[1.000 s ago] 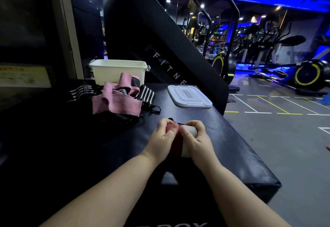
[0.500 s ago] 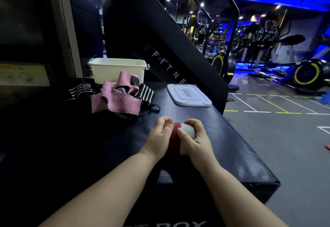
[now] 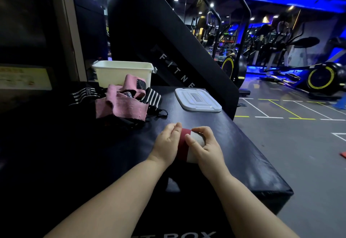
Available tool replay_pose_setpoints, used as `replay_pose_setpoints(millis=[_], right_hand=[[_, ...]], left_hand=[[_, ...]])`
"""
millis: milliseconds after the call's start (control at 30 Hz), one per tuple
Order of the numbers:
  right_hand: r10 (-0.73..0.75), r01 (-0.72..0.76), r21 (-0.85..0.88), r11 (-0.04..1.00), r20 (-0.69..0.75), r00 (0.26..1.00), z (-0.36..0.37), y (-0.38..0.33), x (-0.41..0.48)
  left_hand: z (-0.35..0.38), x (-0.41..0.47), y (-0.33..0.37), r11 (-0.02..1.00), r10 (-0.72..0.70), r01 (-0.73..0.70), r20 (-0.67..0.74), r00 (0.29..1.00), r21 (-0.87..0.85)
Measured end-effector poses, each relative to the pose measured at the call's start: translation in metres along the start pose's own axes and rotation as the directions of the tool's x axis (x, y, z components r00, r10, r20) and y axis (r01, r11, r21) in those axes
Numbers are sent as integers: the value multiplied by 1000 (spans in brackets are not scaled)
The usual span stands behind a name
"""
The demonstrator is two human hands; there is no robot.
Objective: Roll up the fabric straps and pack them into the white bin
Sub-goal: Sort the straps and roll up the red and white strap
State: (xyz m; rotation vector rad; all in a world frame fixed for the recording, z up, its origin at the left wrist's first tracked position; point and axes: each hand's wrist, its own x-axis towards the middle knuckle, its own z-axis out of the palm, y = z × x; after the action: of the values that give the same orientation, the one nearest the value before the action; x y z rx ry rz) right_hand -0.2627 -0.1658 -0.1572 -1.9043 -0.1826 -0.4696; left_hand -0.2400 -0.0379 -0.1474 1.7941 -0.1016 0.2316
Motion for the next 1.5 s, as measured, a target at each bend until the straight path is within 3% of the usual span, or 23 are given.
replay_pose_setpoints(millis=[233, 600, 667, 733, 833, 1000, 1100, 1233, 1400, 1500], right_hand=[[165, -165, 7, 986, -81, 983, 0, 6, 12], [230, -229, 24, 973, -87, 969, -4, 9, 17], [246, -245, 21, 969, -65, 967, -3, 6, 18], [240, -241, 1, 971, -76, 968, -2, 7, 18], [219, -221, 0, 975, -129, 967, -1, 10, 17], [194, -186, 64, 980, -147, 970, -4, 8, 13], [143, -133, 78, 988, -153, 978, -7, 8, 11], [88, -79, 121, 989, -70, 994, -6, 13, 8], [21, -37, 239, 970, 71, 997, -6, 21, 9], [7, -45, 347, 937, 112, 994, -6, 17, 9]], left_hand=[[-10, -5, -2, 988, -19, 65, 298, 954, -143], [-12, -1, -11, 970, 57, 30, 344, 937, -241], [-9, -1, -10, 988, 53, -8, 284, 957, -155], [-4, 0, -12, 998, 58, -60, 92, 994, 25], [3, -3, -13, 953, 53, -1, -162, 985, 304], [2, -3, -12, 880, 41, 5, -87, 995, 476], [-1, -2, -15, 921, 113, -85, -53, 992, 380], [-4, -2, -14, 979, 167, -161, -37, 985, 121], [-11, 0, -16, 982, 70, -55, 75, 995, -180], [-13, 5, -19, 984, 91, -74, 104, 990, -162]])
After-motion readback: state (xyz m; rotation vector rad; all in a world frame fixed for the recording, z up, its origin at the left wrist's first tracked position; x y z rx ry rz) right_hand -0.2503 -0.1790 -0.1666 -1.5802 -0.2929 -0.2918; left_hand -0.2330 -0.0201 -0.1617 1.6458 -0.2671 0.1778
